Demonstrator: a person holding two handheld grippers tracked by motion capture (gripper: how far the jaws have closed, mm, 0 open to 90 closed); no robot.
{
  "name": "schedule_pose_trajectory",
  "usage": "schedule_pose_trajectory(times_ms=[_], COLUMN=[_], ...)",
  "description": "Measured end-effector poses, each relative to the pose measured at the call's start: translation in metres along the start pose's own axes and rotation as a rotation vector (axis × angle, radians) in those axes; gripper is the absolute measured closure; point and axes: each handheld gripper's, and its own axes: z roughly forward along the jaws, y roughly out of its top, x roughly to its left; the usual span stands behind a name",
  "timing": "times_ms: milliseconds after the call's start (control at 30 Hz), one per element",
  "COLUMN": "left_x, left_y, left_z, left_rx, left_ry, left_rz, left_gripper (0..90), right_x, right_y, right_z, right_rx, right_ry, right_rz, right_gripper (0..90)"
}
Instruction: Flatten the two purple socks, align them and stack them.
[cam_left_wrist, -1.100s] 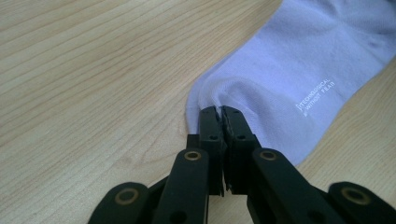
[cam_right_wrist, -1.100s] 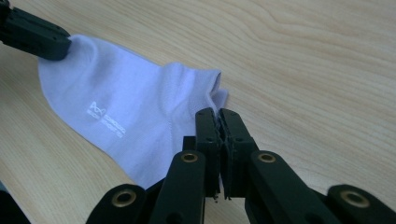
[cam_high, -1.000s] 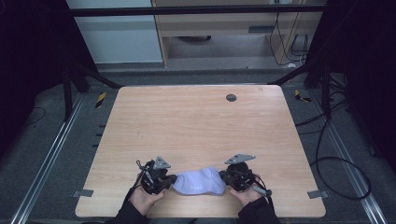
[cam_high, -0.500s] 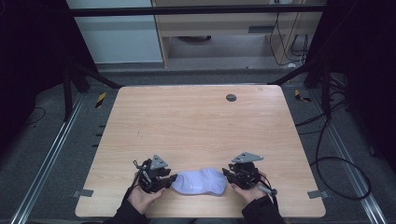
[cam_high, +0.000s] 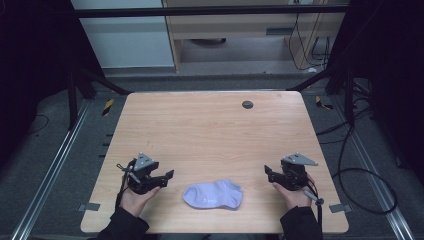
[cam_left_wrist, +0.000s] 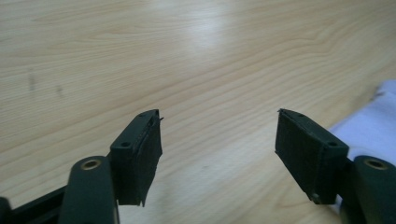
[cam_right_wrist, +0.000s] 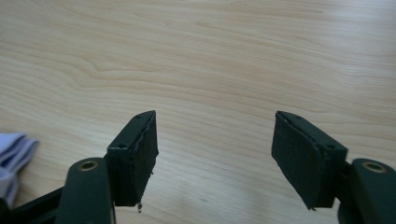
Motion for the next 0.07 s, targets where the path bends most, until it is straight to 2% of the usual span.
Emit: schedule_pose_trajectory(times_ms=[33, 67], left_x=[0.0000, 0.0055], left_y=[0.0000, -0.0008], left_z=[0.0000, -0.0002], left_rx=[0.000, 0.005], left_ry=[0.000, 0.015], left_rz=[0.000, 0.001], left_gripper=[30.0, 29.9], right_x=[0.0000, -0.0079], right_y=[0.0000, -0.0017], right_z=[0.0000, 0.0002], right_rx=[0.000, 0.002], right_ry=[0.000, -0.010], right_rz=[0.000, 0.010], right_gripper=[31.3, 29.9])
